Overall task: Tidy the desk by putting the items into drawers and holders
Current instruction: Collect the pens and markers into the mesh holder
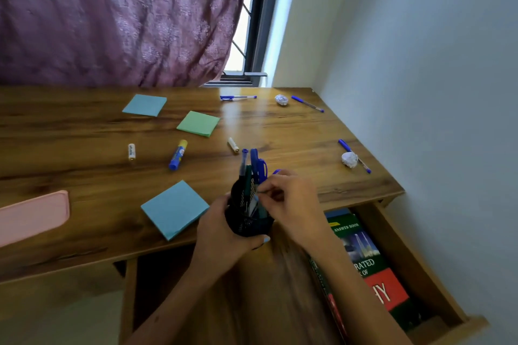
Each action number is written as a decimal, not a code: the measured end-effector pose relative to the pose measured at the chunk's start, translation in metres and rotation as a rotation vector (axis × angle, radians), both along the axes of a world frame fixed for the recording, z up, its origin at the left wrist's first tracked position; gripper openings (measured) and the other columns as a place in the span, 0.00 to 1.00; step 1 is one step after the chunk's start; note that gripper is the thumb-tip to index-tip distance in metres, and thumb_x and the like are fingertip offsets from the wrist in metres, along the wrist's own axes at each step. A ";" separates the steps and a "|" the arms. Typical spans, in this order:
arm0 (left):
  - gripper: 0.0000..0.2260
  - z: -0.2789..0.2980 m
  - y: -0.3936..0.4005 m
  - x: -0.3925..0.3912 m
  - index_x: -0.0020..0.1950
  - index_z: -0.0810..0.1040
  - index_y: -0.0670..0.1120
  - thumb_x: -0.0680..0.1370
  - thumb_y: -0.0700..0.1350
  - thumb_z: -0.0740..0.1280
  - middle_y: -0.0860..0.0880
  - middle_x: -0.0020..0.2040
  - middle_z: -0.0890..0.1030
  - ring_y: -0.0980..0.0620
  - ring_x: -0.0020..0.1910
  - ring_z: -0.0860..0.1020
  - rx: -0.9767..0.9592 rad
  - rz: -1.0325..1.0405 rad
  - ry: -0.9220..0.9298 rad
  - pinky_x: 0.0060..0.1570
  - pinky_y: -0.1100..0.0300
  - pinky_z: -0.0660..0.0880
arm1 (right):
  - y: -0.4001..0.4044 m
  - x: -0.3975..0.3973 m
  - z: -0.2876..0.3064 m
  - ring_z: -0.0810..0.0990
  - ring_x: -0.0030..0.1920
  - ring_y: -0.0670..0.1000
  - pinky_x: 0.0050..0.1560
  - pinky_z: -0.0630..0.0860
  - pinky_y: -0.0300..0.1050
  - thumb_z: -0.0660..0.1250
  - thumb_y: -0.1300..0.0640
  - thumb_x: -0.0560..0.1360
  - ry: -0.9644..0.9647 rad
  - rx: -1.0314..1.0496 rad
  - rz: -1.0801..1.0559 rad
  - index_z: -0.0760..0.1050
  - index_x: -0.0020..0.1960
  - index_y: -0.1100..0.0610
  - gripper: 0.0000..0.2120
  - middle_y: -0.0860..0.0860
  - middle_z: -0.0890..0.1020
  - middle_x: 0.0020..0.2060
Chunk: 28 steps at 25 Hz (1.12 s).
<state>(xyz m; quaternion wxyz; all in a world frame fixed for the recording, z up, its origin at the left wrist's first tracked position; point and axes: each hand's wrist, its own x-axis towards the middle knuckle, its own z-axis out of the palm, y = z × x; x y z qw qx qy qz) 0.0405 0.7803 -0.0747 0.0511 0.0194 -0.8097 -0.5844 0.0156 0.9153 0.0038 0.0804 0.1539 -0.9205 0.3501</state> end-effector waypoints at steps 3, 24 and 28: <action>0.36 0.001 0.015 -0.013 0.57 0.70 0.57 0.54 0.49 0.82 0.65 0.47 0.76 0.71 0.48 0.73 -0.020 -0.040 -0.008 0.46 0.74 0.69 | 0.013 -0.005 -0.009 0.79 0.43 0.50 0.46 0.75 0.33 0.69 0.64 0.73 0.045 0.044 -0.034 0.83 0.47 0.60 0.06 0.53 0.78 0.45; 0.36 0.004 0.113 -0.115 0.59 0.71 0.57 0.55 0.50 0.82 0.62 0.51 0.77 0.69 0.52 0.74 -0.039 0.042 0.022 0.49 0.78 0.71 | 0.237 -0.297 -0.067 0.80 0.51 0.57 0.48 0.79 0.48 0.77 0.56 0.65 -0.348 0.500 -0.417 0.81 0.52 0.56 0.16 0.57 0.82 0.50; 0.35 0.003 0.117 -0.120 0.58 0.71 0.58 0.55 0.51 0.81 0.60 0.52 0.78 0.66 0.53 0.75 -0.048 0.050 0.024 0.49 0.77 0.71 | 0.242 -0.300 -0.068 0.80 0.51 0.58 0.47 0.78 0.47 0.69 0.63 0.71 -0.292 0.566 -0.424 0.79 0.57 0.55 0.15 0.58 0.81 0.52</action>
